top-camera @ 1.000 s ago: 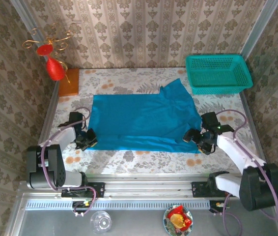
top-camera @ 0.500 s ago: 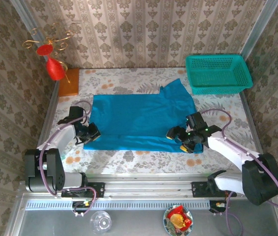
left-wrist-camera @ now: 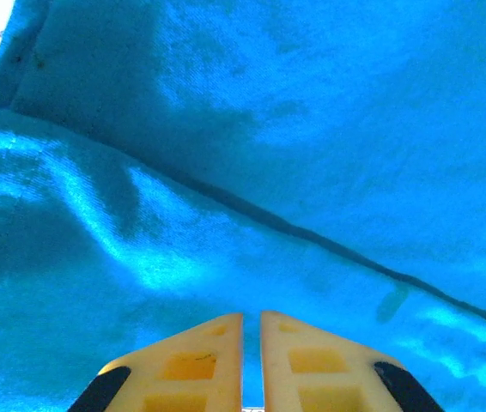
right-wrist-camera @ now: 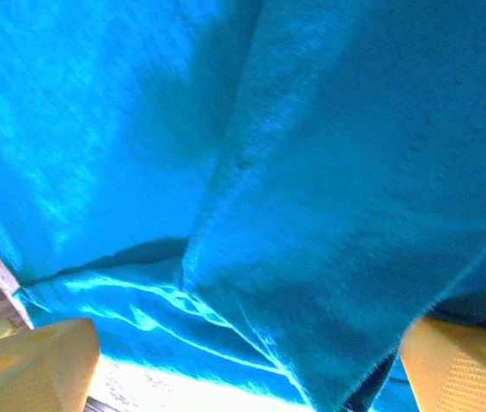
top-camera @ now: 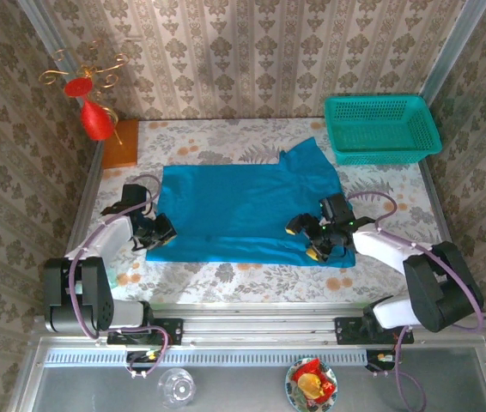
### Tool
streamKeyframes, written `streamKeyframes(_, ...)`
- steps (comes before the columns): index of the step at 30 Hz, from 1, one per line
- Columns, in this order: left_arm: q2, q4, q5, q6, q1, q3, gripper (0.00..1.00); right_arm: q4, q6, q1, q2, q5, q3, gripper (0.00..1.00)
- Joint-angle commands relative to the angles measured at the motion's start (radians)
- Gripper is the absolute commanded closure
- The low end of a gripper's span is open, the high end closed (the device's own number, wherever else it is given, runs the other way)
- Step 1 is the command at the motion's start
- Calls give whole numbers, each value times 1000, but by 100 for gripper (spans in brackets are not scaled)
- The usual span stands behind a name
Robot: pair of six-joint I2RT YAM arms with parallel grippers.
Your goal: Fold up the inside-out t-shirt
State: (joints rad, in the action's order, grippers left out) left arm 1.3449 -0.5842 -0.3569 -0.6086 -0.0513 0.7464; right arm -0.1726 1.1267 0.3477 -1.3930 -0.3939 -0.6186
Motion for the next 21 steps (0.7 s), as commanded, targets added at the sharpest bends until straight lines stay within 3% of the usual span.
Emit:
streamKeyframes(1,0,-38,20,12,-2,32,85,67,29,4,-53,-4,-64,9)
streamKeyframes(7,-13,-35,25,0,-2,41,85,86,-48,-4,-175,-31,-286,13)
streamKeyframes(10,-24,-45,22,6,-2,47,85,58,-90,-4,-162,-41,-339,14)
streamKeyframes(17,-27,-47,4,44,-3,57,85,-250,-213,-13,-13,87,-296,14)
streamKeyframes(21,-9,-29,-32,53,-15,58,85,-319,-252,-32,29,138,-241,13)
